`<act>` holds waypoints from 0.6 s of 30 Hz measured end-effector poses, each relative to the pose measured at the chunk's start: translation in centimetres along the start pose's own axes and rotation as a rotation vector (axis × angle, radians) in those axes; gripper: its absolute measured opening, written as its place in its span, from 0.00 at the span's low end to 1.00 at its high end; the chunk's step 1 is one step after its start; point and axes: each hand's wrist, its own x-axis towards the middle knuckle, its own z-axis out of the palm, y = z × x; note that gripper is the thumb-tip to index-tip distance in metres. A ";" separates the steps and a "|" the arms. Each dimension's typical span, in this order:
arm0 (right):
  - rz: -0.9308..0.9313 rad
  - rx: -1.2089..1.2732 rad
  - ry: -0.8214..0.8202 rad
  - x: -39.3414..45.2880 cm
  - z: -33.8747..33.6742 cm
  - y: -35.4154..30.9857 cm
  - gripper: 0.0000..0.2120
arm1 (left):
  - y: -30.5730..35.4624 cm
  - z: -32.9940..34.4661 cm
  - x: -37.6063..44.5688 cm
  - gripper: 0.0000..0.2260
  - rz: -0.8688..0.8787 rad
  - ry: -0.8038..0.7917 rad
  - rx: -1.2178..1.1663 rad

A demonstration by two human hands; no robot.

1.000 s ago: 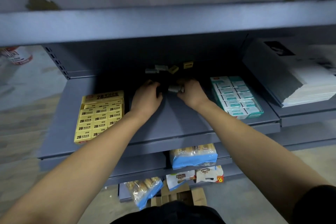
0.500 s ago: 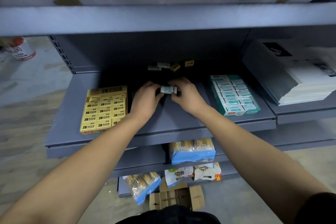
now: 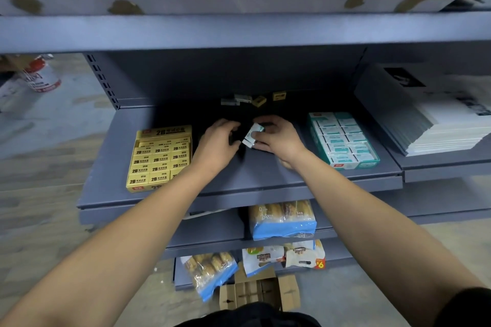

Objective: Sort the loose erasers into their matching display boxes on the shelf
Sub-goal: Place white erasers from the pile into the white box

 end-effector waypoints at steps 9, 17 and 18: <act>-0.116 -0.109 0.051 -0.3 -0.3 0.4 0.13 | 0.1 0.0 -0.9 0.15 0.030 0.008 -0.034; -0.723 -0.899 0.045 -0.8 -1.3 0.6 0.11 | 1.2 0.2 -0.6 0.12 0.047 0.061 -0.044; -0.741 -0.921 0.073 -0.9 -1.6 0.5 0.11 | 1.5 0.4 -0.5 0.12 0.055 0.065 -0.045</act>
